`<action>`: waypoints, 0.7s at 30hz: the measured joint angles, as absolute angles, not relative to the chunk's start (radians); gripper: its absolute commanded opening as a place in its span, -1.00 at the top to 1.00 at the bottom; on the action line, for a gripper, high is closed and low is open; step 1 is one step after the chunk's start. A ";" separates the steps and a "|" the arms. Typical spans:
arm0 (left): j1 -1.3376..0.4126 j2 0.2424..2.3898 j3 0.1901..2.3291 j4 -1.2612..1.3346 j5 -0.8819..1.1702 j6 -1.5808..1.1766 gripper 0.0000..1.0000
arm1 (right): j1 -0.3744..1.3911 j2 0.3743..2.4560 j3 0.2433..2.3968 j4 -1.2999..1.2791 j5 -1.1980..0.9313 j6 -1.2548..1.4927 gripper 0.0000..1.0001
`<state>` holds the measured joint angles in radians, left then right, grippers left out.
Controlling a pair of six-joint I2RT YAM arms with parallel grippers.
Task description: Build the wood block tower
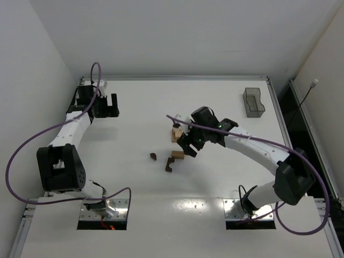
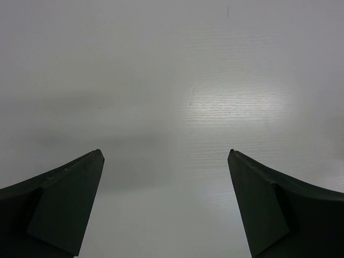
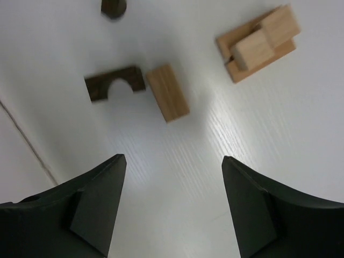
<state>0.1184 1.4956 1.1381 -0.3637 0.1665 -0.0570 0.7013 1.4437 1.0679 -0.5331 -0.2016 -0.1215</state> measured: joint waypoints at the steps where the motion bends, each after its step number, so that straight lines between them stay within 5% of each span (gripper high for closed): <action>1: 0.117 1.495 1.134 -0.365 0.171 -0.057 -1.00 | 0.686 1.447 1.034 -0.543 -0.228 -0.186 -0.32; 9: 0.097 1.494 1.131 -0.365 0.181 -0.057 -1.00 | 0.670 1.456 0.978 -0.607 -0.394 -0.549 -0.19; 21: 0.093 1.494 1.131 -0.367 0.175 -0.053 -1.00 | 0.700 1.681 1.070 -0.536 -0.435 -0.609 -0.09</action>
<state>0.0929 1.4937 1.1313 -0.3668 0.1745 -0.0532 0.6998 1.6806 1.0698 -0.5358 -0.4355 -0.6090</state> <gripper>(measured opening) 1.000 0.545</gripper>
